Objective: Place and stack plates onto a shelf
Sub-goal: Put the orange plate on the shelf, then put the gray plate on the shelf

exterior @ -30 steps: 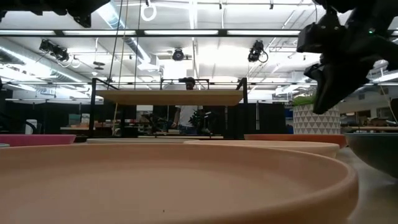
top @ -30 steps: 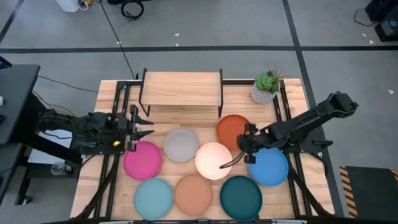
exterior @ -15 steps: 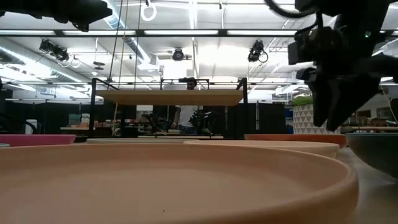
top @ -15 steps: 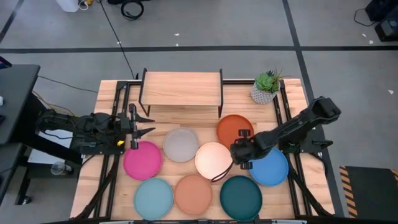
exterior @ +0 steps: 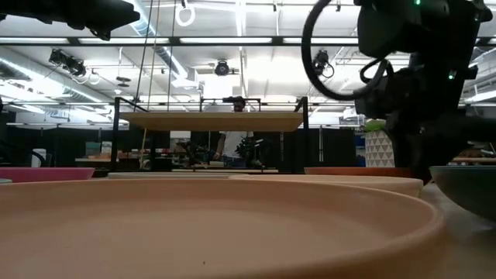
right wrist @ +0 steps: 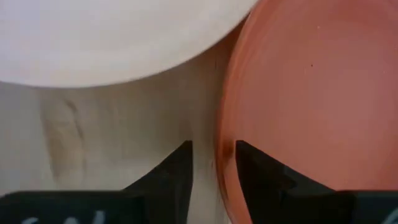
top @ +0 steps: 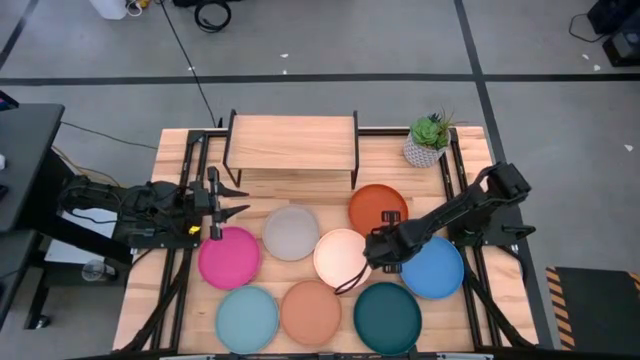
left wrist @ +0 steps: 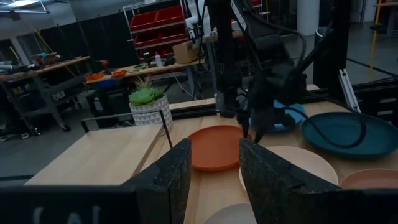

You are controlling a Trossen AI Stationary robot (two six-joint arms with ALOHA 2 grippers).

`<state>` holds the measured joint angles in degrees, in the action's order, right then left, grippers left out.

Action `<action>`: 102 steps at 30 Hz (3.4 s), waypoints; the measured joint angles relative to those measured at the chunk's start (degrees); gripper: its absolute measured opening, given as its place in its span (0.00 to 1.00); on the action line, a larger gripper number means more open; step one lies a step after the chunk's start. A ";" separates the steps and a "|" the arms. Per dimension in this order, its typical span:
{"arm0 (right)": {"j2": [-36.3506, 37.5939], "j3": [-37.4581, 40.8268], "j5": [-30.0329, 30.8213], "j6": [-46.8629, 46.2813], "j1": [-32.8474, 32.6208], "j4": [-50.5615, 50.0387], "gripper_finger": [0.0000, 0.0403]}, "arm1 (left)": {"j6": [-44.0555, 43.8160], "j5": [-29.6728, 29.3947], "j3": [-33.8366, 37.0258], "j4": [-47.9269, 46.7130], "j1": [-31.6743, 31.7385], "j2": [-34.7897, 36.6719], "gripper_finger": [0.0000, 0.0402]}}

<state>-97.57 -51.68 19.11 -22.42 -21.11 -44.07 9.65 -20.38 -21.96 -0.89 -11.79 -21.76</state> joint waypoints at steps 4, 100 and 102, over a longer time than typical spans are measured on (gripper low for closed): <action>-0.30 0.02 1.25 -0.63 0.40 -1.97 0.17 | -0.02 0.00 0.02 0.00 0.00 0.00 0.35; 20.22 -10.14 22.76 15.95 6.65 5.05 0.47 | -10.47 9.87 -33.98 -40.01 -6.41 -62.79 0.48; 19.97 -8.80 24.05 14.01 5.31 5.49 0.47 | -10.45 11.80 -34.58 -38.92 -6.43 -65.72 0.48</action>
<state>-77.60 -60.48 43.16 -8.41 -15.80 -38.58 -0.80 -8.58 -56.54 -39.81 -18.22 -87.48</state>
